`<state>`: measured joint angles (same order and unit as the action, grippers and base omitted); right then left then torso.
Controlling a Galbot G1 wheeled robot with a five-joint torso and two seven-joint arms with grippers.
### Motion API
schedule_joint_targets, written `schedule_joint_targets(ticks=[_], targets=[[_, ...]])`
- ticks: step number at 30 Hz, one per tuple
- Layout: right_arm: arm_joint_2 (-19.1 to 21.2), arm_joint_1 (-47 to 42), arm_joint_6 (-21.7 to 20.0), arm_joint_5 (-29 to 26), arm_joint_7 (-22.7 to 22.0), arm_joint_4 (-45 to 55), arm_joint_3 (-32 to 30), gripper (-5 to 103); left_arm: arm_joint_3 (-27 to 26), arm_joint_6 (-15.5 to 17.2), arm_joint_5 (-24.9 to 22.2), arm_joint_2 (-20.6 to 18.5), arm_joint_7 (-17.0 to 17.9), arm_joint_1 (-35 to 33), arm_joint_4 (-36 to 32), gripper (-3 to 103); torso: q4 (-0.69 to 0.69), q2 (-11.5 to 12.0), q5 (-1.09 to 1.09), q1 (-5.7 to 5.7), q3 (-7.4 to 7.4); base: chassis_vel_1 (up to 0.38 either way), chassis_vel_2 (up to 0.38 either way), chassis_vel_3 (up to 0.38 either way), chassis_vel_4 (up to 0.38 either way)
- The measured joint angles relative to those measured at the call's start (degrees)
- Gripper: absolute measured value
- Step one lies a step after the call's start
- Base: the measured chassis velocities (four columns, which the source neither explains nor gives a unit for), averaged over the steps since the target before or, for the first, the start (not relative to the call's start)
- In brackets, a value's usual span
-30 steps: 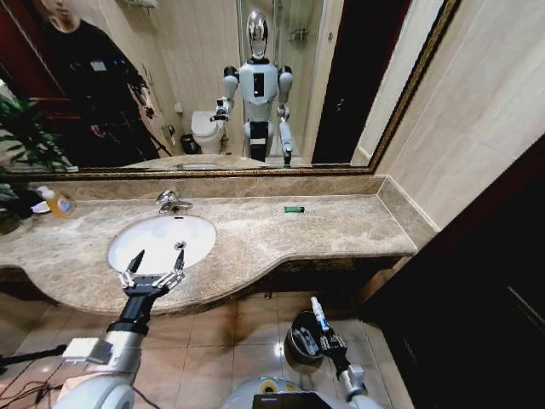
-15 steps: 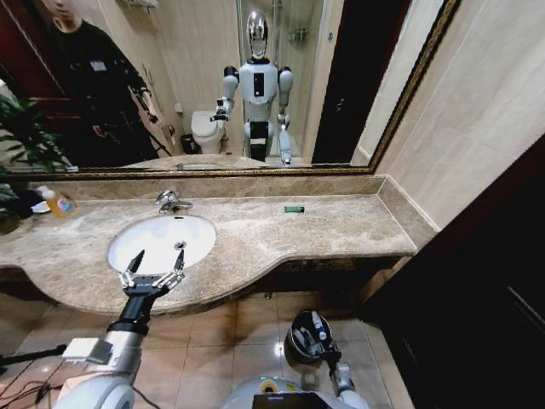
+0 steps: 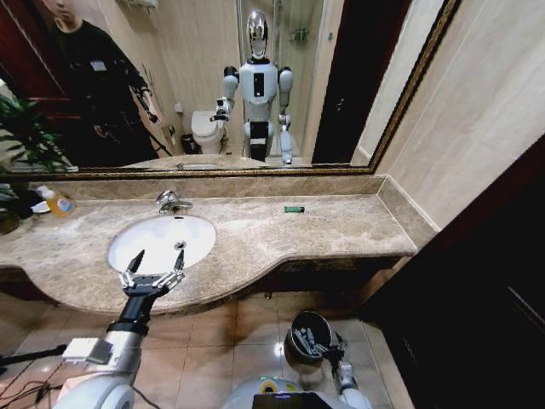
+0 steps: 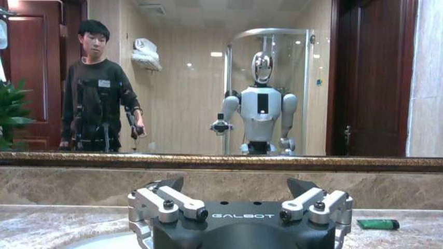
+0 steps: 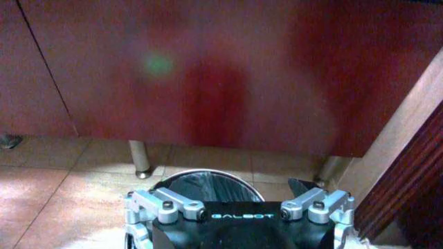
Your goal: Pick up the trash from the sink and place it in the trash bin.
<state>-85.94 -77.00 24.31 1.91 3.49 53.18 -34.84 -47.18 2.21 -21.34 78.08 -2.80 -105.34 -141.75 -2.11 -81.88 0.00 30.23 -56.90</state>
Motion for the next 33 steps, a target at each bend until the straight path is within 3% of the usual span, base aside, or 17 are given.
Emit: schedule_joint_targets(ticks=[6, 10, 13, 17, 23, 27, 29, 31, 33], targets=[[0.04, -1.4, -0.04, -1.29, 0.08, 2.74, 0.03, 100, 0.0, 0.0, 0.0, 0.0, 0.0, 0.0, 0.0, 100, 0.0, 0.0, 0.0, 0.0, 0.0, 0.0, 0.0, 0.0, 0.0], [0.27, -4.36, -2.21, -3.55, 0.74, 10.81, 0.12, 100, 0.0, 0.0, 0.0, 0.0, 0.0, 0.0, 0.0, 100, 0.0, 0.0, 0.0, 0.0, 0.0, 0.0, 0.0, 0.0, 0.0], [0.87, -8.39, -5.98, -6.23, 1.8, 21.12, 0.16, 100, 0.0, 0.0, 0.0, 0.0, 0.0, 0.0, 0.01, 100, 0.0, 0.0, 0.01, 0.0, 0.0, 0.0, 0.0, 0.0, 0.0], [1.28, -11.74, -7.81, -7.59, 2.33, 29.31, 0.02, 100, 0.0, 0.0, 0.0, 0.0, 0.0, 0.01, 0.0, 100, 0.0, 0.0, 0.0, 0.0, 0.0, 0.0, 0.0, 0.0, 0.0], [1.78, -20.25, -13.08, -10.42, 5.3, 50.08, -1.13, 100, 0.0, 0.0, 0.0, 0.0, 0.0, 0.0, 0.0, 100, 0.01, 0.0, 0.0, 0.0, 0.0, 0.0, 0.0, 0.0, 0.0], [4.25, -20.06, -16.43, -11.74, 6.87, 56.98, -1.35, 100, 0.0, 0.0, 0.0, 0.0, 0.0, 0.0, 0.0, 100, 0.01, -0.01, -0.01, -0.01, 0.0, 0.0, 0.0, 0.0, 0.0], [7.82, -15.98, -20.49, -13.62, 7.13, 60.2, -1.03, 100, 0.0, 0.0, 0.0, 0.01, 0.0, 0.0, 0.0, 100, -0.01, 0.0, 0.01, -0.01, 0.0, 0.0, 0.0, 0.0, 0.0], [9.23, -14.57, -21.74, -14.42, 7.09, 60.58, -0.75, 100, 0.0, 0.0, 0.0, 0.0, 0.0, 0.0, 0.0, 100, 0.0, 0.0, 0.01, -0.01, 0.0, 0.0, 0.0, 0.0, 0.0], [13.99, -10.09, -25.82, -17.47, 7.06, 61.01, 0.31, 100, 0.0, 0.0, 0.0, 0.0, 0.0, 0.0, 0.0, 100, -0.01, 0.0, 0.02, 0.0, 0.0, 0.0, 0.0, 0.0, 0.0]])
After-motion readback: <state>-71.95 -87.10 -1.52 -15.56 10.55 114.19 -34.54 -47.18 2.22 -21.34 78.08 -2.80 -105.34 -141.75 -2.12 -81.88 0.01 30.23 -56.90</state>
